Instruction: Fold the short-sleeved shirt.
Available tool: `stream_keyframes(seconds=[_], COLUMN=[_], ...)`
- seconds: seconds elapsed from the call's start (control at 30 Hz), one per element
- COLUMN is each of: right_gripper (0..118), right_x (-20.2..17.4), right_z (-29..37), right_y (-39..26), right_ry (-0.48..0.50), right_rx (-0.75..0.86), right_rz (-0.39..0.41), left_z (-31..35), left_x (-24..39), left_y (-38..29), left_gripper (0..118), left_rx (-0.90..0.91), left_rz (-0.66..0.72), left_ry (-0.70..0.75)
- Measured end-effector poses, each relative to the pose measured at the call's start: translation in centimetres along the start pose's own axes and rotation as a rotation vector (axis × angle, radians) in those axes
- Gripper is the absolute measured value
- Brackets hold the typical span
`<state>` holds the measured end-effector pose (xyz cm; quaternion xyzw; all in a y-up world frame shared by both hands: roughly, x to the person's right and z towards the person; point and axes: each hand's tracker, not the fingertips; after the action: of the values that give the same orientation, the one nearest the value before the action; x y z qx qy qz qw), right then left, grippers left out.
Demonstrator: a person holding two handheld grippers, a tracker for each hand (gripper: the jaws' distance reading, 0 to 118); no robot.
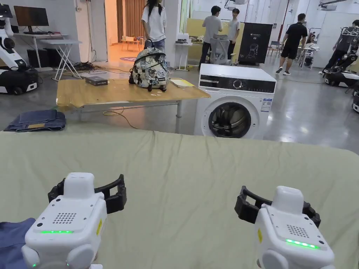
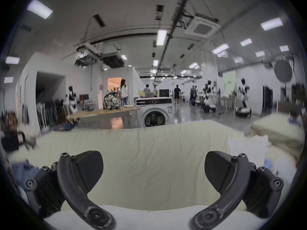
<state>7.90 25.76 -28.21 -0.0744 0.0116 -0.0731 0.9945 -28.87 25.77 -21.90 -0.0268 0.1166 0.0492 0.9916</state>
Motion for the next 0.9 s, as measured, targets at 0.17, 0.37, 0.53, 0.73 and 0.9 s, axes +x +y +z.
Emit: stream_keyframes(seconds=[0.17, 0.37, 0.53, 0.73, 0.9], right_gripper=[118, 118, 118, 118, 118], right_x=[2.2, 2.3, -2.1, -3.4, -3.3], right_z=[-0.3, -0.9, -0.5, 0.6, 0.8], right_y=[0.9, 1.3, 0.6, -3.5, -3.3], right_ry=[0.024, 0.044, 0.009, -0.063, -0.037], right_rx=[-0.039, -0.04, 0.087, 0.349, 0.279], right_rz=[-0.324, -0.23, 0.669, 1.494, 1.351], left_z=[-0.2, -0.4, -0.2, 0.5, 1.5], left_x=[-2.4, -2.1, 3.5, 5.1, 5.5], left_y=[0.1, 0.7, 0.2, -2.2, -1.6], left_gripper=[103, 103, 103, 103, 103], left_rx=[-0.024, -0.029, -0.055, 0.044, 0.042], left_rz=[0.367, 0.313, -0.583, -1.134, -1.128], left_ry=[-0.056, -0.032, 0.065, 0.127, 0.109])
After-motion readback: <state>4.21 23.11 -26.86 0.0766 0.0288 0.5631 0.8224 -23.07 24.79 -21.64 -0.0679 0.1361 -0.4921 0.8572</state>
